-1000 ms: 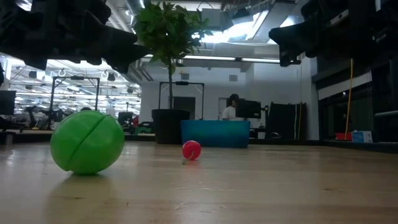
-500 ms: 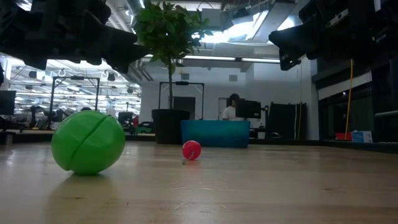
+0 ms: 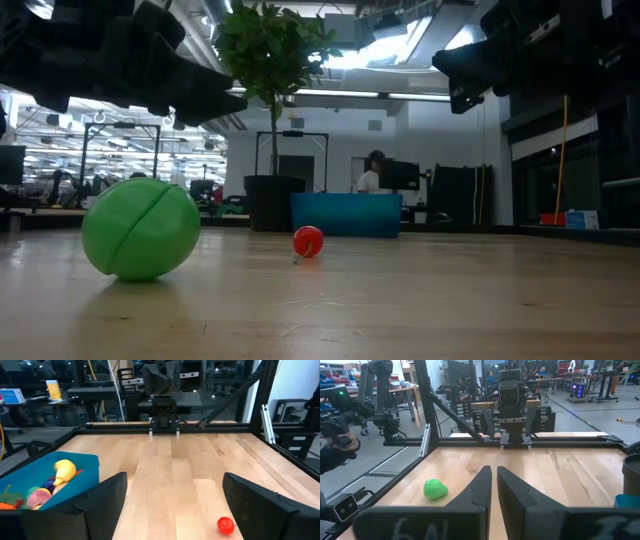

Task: Pick and placing Produce into tupperware
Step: Put the green avocado into the blue container

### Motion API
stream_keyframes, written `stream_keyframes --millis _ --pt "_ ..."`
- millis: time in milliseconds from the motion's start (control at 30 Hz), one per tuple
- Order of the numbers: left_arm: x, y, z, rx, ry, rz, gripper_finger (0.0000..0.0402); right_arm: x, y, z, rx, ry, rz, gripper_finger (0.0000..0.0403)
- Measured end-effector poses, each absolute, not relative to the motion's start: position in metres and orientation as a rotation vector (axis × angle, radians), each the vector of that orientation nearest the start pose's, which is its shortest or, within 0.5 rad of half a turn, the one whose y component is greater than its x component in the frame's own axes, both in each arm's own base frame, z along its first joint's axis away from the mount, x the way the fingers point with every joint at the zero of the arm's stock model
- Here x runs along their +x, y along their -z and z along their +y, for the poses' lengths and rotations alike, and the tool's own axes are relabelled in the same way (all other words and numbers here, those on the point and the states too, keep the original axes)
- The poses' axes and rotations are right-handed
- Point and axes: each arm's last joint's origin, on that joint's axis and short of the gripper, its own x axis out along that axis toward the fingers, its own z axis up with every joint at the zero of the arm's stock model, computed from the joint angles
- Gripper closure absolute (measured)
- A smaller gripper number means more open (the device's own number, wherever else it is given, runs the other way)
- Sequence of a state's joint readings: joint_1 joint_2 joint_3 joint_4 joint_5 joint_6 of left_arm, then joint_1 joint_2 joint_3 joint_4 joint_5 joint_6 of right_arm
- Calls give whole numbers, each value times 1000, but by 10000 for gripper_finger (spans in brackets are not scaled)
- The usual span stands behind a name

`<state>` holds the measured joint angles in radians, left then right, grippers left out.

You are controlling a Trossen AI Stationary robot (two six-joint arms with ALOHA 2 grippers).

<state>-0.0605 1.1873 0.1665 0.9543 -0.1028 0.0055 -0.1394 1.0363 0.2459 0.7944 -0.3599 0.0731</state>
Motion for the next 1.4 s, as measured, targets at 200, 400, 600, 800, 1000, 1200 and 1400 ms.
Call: stream_keyframes --millis 200,400,600,800,1000,1200,1400 --pt "196 -164 -13 -7 -18 66 76 195 -199 -17 75 -220 10 369" --pt "196 -165 -13 -76 -22 65 76 195 -199 -17 73 -220 11 369" --pt "196 -165 -17 -107 -2 61 76 195 -199 -17 75 -220 11 370" --pt "198 -170 -30 -123 61 48 76 195 -199 -17 102 -220 14 369" --pt "212 -189 -45 -120 119 63 76 195 -198 -17 104 -220 15 369" --pt "234 -207 -62 -47 134 378 76 195 -198 -17 111 -220 24 369" --pt "243 -231 -78 98 200 477 76 195 -197 -17 168 -220 36 369"
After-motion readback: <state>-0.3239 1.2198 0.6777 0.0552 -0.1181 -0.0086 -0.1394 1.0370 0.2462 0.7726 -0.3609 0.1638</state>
